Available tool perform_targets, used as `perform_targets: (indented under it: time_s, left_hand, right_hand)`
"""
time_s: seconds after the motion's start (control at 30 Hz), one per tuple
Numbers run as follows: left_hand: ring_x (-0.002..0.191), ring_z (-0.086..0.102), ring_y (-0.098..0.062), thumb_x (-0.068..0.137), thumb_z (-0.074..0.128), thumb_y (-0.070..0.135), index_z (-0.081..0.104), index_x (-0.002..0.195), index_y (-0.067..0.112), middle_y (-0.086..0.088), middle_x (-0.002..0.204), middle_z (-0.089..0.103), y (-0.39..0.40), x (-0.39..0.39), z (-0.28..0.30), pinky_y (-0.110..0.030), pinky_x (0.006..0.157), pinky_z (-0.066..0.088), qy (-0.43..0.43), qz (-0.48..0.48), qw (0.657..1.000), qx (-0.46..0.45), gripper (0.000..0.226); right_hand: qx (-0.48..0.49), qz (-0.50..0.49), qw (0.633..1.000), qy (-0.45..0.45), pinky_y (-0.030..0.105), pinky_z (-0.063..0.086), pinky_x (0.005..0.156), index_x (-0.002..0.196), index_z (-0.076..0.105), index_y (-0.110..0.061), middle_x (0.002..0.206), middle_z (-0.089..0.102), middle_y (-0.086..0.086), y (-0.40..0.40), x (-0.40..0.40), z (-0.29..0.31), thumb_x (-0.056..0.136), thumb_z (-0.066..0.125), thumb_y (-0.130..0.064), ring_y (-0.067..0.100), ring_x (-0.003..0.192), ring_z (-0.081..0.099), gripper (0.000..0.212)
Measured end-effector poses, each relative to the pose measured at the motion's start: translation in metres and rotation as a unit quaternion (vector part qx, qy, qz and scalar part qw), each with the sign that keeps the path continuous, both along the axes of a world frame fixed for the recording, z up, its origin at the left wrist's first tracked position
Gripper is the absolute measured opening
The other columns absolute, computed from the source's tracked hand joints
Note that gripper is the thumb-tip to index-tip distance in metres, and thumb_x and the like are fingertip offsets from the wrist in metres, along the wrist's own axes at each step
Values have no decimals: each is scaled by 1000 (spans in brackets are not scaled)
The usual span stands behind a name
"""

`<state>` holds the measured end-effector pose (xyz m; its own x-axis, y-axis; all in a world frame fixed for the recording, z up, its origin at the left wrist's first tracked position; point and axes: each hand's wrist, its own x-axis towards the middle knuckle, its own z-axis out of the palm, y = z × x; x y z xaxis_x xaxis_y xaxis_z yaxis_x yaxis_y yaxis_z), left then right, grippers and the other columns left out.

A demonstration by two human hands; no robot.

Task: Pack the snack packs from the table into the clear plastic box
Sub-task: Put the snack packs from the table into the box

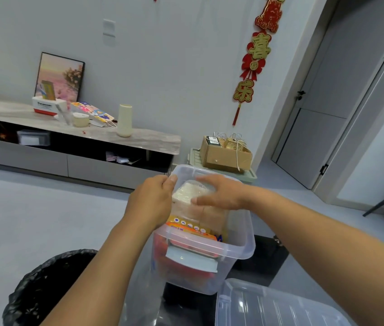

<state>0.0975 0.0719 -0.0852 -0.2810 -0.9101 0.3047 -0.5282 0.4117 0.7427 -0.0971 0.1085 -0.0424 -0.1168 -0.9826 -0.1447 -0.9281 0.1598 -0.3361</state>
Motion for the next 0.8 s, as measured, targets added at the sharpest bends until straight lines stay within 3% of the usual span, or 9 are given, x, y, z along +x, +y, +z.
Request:
perform_targets:
  time_s: [0.07,0.17,0.3,0.4,0.47,0.53,0.6,0.7,0.8]
  left_hand:
    - [70,57,-25,101,33,48,62,81,13,-4,72,62,-6,-1,-3,-38,66,45,-1,-3,1000,2,50]
    - [71,59,-28,99,40,48,67,86,11,-8,75,66,-11,-3,-3,-37,64,44,0,-14,1000,5,48]
    - [86,64,-22,96,46,51,71,101,23,3,94,72,-18,-10,3,-36,72,48,33,1,999,12,38]
    - [107,61,-25,94,52,45,60,123,23,1,117,67,-6,-9,0,-37,82,45,149,90,984,32,37]
    - [130,47,-28,86,66,35,39,145,19,-6,144,48,20,-13,-10,-42,100,40,251,161,949,98,67]
    - [137,37,-32,72,79,28,21,152,20,-10,153,32,52,-23,-19,-48,108,37,319,188,910,186,99]
    - [136,37,-36,64,82,23,18,152,22,-13,153,31,70,-33,-28,-52,108,38,359,178,889,222,110]
    - [124,53,-35,65,73,14,26,147,17,-13,140,49,61,-35,-30,-48,101,47,370,178,889,200,94]
    - [104,62,-29,73,70,3,29,144,5,-13,123,57,39,-31,-28,-38,91,53,341,133,906,214,82]
  right_hand:
    - [-104,-40,994,19,45,31,120,151,47,-28,160,39,0,7,-10,5,93,68,-48,24,147,36,65]
    - [-85,-98,988,86,49,33,119,145,55,-27,156,41,3,21,-34,-2,96,65,-43,28,145,37,53]
    - [-77,-124,989,-6,40,34,111,127,71,-15,143,51,2,46,-43,-18,107,40,-47,27,138,44,48]
    - [-109,-162,981,13,44,22,122,139,64,-19,167,29,3,55,-38,-25,108,22,-53,25,153,25,63]
    - [-102,-181,976,59,46,23,122,144,59,-18,165,31,11,59,-32,-25,110,20,-49,30,153,25,60]
    - [-111,-173,971,122,45,35,112,142,56,-14,148,50,21,66,-26,-18,112,24,-36,36,138,42,49]
    - [-148,-143,969,140,42,42,95,125,60,-9,121,63,19,69,-21,-12,112,25,-31,36,114,56,44]
    - [-192,-133,971,46,37,43,71,92,59,-12,97,64,10,72,-24,-9,110,30,-41,29,90,58,45]
    - [-304,-193,931,-61,30,42,60,98,61,-17,92,64,1,102,-35,-17,108,40,-39,18,81,59,32]
